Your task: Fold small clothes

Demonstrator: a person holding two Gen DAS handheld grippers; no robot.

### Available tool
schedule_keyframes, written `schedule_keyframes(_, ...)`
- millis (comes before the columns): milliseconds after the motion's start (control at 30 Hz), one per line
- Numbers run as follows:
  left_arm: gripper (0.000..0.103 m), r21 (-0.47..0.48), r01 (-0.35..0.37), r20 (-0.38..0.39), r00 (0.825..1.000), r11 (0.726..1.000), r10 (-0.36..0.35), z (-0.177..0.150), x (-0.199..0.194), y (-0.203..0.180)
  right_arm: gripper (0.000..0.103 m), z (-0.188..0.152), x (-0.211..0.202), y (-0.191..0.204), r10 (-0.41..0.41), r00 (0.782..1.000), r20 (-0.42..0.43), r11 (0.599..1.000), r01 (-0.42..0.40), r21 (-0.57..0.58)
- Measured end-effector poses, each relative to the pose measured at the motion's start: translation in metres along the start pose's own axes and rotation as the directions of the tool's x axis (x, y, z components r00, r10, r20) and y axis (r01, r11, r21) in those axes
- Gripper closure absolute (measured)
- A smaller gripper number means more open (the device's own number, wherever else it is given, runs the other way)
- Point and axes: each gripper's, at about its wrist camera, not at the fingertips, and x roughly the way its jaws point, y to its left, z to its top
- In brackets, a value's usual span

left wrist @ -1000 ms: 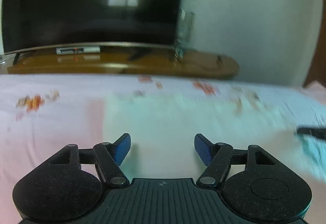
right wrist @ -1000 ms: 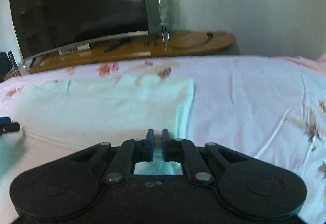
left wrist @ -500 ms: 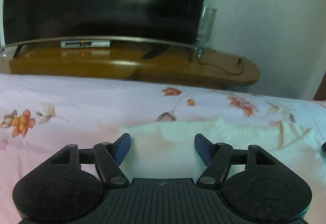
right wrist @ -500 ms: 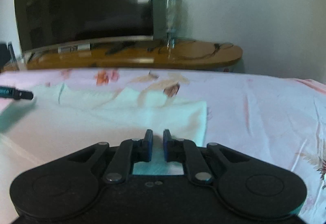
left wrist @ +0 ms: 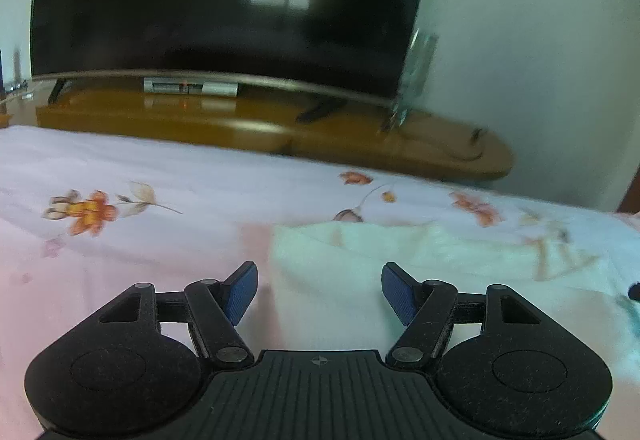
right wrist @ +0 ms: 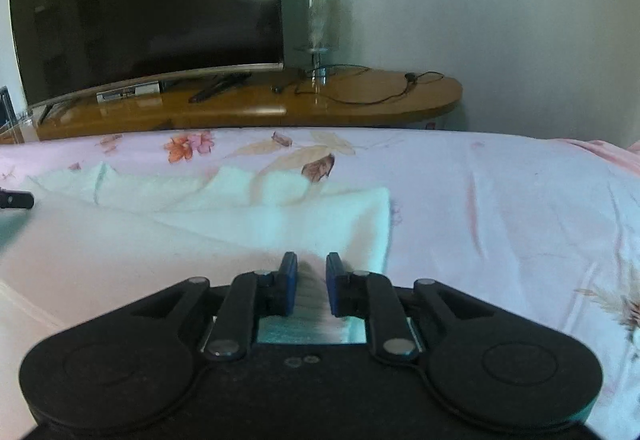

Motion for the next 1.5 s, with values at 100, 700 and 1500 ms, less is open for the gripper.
schedule_keyframes(100,0.034,0.036,-0.014,-0.078,0.997,0.999,0.017,-0.027,-0.007,0.004,0.084,-0.008,-0.031,0.001,0.028,0.998,0.057,1.0,-0.028,-0.004)
schedule_keyframes(700,0.007,0.028,-0.072,-0.109,0.991,0.997,0.075,-0.071,-0.085,0.017,0.077,-0.03,-0.047,0.019,-0.023,0.999,-0.043,1.0,0.023,-0.01)
schedule_keyframes(1500,0.047,-0.454,0.28,-0.216,0.887,0.846,-0.409,-0.229,-0.299,0.059,0.064,-0.209,-0.305,0.0,0.146,0.968,-0.202,0.857,-0.021,0.515)
